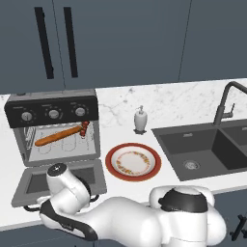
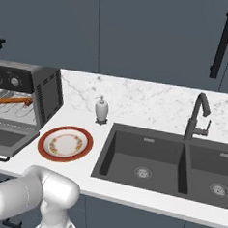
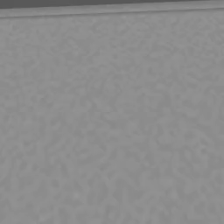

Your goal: Pick up the kebab skewer and baguette bread, and place them inside the toaster oven. Close the toaster oven door and start by setting the timer.

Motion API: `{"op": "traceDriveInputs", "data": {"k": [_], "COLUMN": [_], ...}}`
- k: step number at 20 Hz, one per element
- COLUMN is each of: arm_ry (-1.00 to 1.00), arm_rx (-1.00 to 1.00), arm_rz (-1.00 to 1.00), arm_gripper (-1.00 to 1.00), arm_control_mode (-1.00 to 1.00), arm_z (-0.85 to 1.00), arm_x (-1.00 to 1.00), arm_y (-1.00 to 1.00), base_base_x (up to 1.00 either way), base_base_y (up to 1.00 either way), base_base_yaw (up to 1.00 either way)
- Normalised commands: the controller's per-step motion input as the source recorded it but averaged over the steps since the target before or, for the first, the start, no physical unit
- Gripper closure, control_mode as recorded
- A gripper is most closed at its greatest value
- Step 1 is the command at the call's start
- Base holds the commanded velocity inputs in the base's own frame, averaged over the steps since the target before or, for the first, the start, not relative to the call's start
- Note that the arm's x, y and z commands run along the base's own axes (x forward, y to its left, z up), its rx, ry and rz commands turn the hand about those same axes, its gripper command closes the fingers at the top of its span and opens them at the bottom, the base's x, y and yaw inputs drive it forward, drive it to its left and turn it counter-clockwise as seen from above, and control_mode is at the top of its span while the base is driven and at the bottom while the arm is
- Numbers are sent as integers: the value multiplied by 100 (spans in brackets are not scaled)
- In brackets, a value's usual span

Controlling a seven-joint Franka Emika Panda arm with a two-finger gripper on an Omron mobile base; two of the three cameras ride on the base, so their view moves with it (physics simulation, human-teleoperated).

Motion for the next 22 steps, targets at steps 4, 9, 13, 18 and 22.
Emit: {"op": "traceDriveInputs", "data": {"k": [4,9,13,18,22], "arm_ry": [-10,-10,-14,-14,-10], "arm_rx": [0,0,0,0,0], "arm_rz": [0,0,1,0,0], "arm_gripper": [-100,-100,-100,-100,-100], "arm_control_mode": [-100,-100,-100,-100,-100], "arm_z": [-37,-50,-41,-31,-25], "arm_x": [0,1,1,7,8], "arm_y": [12,0,-1,-41,-63], "base_base_x": [0,0,0,0,0], "base_base_y": [0,0,0,0,0], "base_base_yaw": [0,0,0,0,0]}}
